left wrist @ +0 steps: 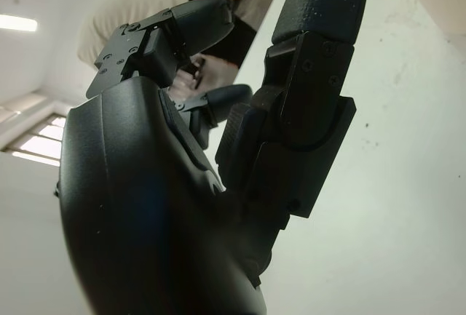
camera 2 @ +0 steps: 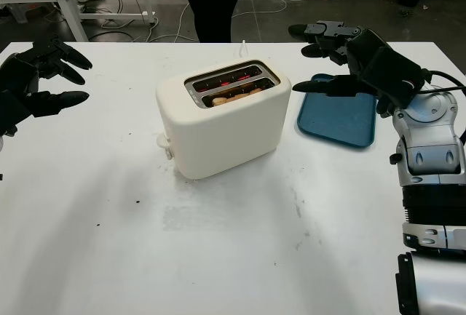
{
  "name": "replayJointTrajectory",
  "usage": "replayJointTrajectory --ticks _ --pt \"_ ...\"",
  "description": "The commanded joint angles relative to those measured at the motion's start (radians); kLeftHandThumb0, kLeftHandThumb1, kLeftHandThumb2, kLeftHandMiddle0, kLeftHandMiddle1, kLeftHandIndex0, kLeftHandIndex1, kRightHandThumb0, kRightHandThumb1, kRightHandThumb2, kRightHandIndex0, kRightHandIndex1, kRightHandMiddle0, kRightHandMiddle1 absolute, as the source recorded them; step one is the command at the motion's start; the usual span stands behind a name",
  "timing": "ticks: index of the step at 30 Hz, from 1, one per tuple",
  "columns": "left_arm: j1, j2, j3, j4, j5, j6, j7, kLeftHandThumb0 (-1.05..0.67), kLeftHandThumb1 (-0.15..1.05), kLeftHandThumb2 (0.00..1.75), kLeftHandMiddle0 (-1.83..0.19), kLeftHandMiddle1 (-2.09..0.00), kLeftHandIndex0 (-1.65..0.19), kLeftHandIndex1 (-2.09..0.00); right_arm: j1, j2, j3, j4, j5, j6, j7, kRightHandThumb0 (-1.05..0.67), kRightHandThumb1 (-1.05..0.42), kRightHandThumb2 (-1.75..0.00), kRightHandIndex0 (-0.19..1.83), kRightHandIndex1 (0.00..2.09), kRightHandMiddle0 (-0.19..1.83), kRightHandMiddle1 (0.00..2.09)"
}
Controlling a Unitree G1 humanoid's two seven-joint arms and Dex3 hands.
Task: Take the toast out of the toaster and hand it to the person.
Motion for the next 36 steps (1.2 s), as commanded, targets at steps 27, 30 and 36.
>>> replayJointTrajectory --ticks 27,30,36 --pt "0.005 -0.005 0.008 -0.008 -0.007 -0.002 0.005 -1.05 0.92 0.11 -0.23 -1.5 -0.22 -1.38 -0.004 0.006 0.0 0.005 0.004 -0.002 0.001 -0.65 -0.7 0.0 0.01 0.81 0.45 0.0" --pt "0.005 -0.003 0.007 -0.006 -0.006 -0.003 0.006 -1.05 0.92 0.11 -0.22 -1.5 -0.22 -1.38 -0.006 0.007 -0.001 0.012 0.009 -0.01 0.006 -0.65 -0.7 0.0 0.0 0.8 0.45 0.0" --pt "0.007 -0.002 0.008 -0.015 -0.008 0.013 0.003 -1.05 0.92 0.1 -0.23 -1.5 -0.22 -1.38 -0.004 0.007 0.001 0.001 0.005 0.007 0.0 -0.64 -0.7 0.0 0.0 0.81 0.45 0.0"
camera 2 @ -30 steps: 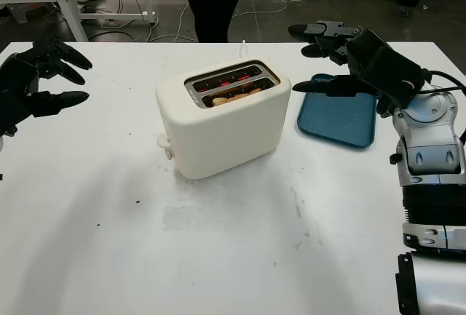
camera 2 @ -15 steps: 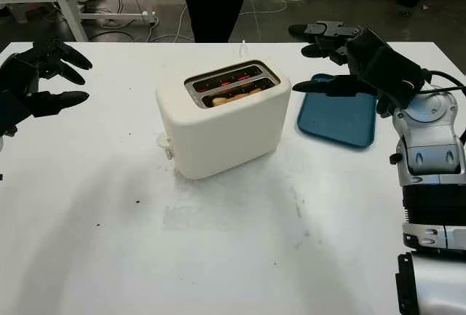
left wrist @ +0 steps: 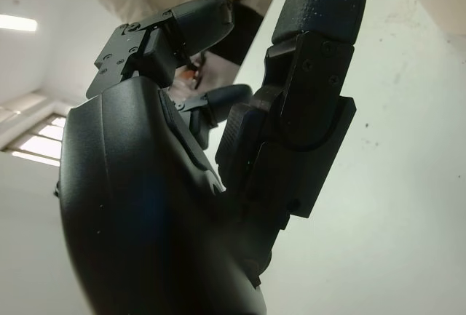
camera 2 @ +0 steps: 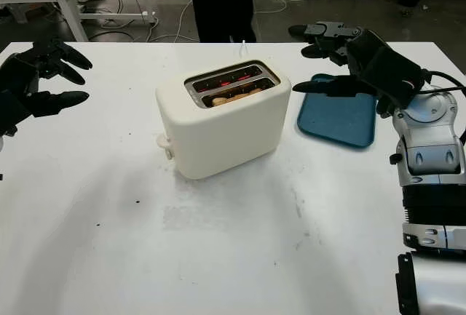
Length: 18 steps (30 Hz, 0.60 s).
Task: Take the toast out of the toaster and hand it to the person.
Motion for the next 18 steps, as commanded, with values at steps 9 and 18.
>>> replayJointTrajectory --ticks 9,18 --pt "0.006 -0.005 0.009 -0.008 -0.012 0.004 0.0 -1.05 0.92 0.1 -0.23 -1.5 -0.22 -1.39 -0.003 0.005 0.001 -0.002 0.002 0.0 -0.003 -0.65 -0.7 0.0 0.01 0.82 0.46 0.01" --pt "0.008 -0.003 0.008 -0.012 -0.008 0.003 0.004 -1.05 0.92 0.09 -0.23 -1.5 -0.22 -1.39 -0.003 0.006 -0.001 -0.004 0.005 0.004 -0.001 -0.65 -0.69 0.0 0.0 0.83 0.46 0.01"
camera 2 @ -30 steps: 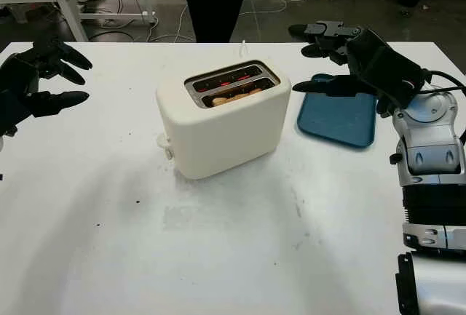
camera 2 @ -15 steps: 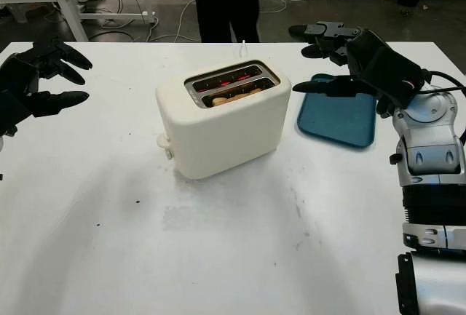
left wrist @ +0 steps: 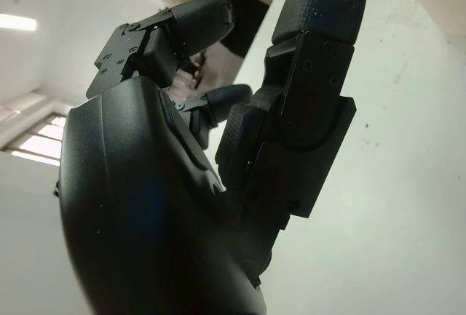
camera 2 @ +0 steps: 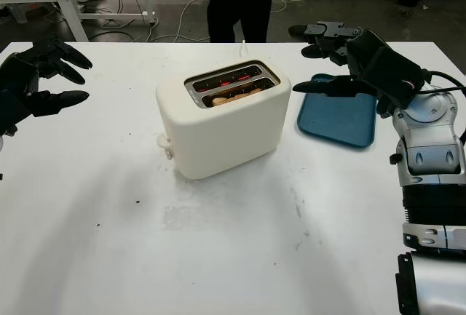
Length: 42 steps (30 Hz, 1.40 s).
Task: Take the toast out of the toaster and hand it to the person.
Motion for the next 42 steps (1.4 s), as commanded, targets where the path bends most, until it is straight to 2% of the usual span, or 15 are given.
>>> replayJointTrajectory --ticks 1,42 --pt "0.007 -0.004 0.008 -0.006 -0.008 -0.003 0.004 -1.05 0.92 0.1 -0.23 -1.5 -0.22 -1.39 -0.003 0.005 -0.001 -0.003 0.005 0.002 -0.001 -0.64 -0.69 0.0 0.0 0.83 0.45 0.0" --pt "0.013 -0.007 0.015 -0.007 -0.005 -0.01 0.009 -1.05 0.92 0.1 -0.23 -1.52 -0.21 -1.41 -0.003 0.01 0.001 0.006 0.002 -0.014 -0.004 -0.67 -0.7 0.0 0.0 0.84 0.46 0.01"
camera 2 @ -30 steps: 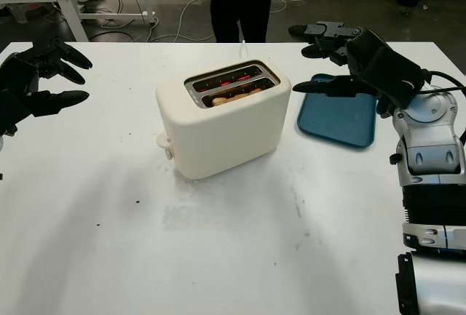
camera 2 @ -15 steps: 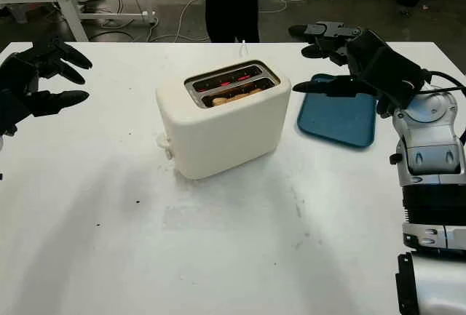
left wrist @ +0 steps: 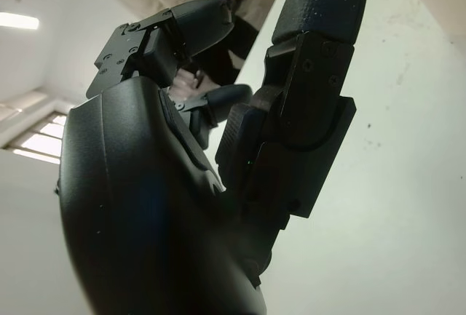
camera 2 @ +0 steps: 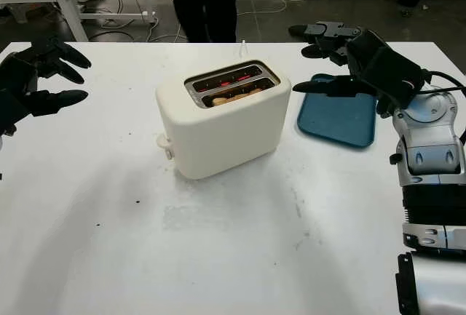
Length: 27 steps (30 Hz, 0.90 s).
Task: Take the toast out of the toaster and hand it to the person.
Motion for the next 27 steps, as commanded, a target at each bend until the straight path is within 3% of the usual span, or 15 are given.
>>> replayJointTrajectory --ticks 1,27 --pt "0.013 -0.007 0.006 -0.007 -0.006 -0.009 0.008 -1.05 0.92 0.1 -0.23 -1.52 -0.21 -1.41 -0.003 0.009 0.001 0.008 0.003 -0.017 -0.002 -0.67 -0.7 0.0 0.0 0.84 0.46 0.01" --pt "0.006 -0.009 -0.005 0.022 0.009 -0.043 0.023 -1.05 0.92 0.11 -0.24 -1.52 -0.2 -1.43 -0.003 0.01 0.002 0.014 0.005 -0.019 0.002 -0.68 -0.69 0.0 0.0 0.86 0.47 0.01"
